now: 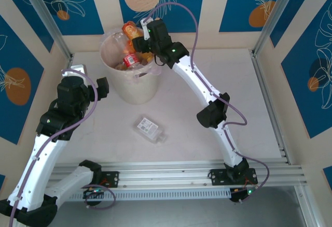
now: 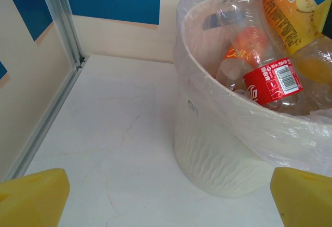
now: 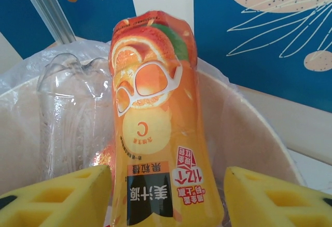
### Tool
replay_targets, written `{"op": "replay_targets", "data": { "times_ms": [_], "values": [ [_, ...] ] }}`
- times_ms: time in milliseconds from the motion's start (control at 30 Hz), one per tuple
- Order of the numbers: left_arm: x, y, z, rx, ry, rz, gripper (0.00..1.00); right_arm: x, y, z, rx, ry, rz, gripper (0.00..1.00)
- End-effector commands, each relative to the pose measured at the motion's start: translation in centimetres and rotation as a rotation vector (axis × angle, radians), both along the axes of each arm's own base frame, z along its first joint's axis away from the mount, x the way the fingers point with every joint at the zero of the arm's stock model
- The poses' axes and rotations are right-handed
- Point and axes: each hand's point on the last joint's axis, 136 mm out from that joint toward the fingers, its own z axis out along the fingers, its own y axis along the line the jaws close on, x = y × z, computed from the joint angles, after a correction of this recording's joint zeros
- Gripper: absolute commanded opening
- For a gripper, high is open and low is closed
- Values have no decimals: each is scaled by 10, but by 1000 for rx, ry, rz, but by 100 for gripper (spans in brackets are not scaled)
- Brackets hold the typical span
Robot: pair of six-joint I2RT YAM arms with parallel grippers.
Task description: Put the plastic bottles in the bin
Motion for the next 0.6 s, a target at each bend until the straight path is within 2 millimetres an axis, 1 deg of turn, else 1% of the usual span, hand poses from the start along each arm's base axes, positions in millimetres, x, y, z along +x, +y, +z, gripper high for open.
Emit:
{"op": "replay_targets", "data": {
  "times_ms": [0, 133, 233, 433, 467, 567],
  "values": [
    [-3, 1, 2, -13, -14, 1, 100, -14, -4, 39, 53, -44, 28, 56],
    [-5, 2, -3, -7, 2, 2, 99, -15, -5, 29, 29, -22, 32, 55],
    [-6, 2, -5, -4, 8, 0, 100, -14, -5, 16, 6, 4, 35, 55],
    [-7, 3, -4, -6, 4, 1, 99, -15, -7, -10, -29, 79, 38, 49],
    [-7, 3, -3, -8, 1, 1, 99, -17, -7, -14, -32, 99, 40, 47],
    [-7, 3, -2, -8, -2, 2, 100, -25, -5, -24, -40, 144, 56, 44]
  ]
}}
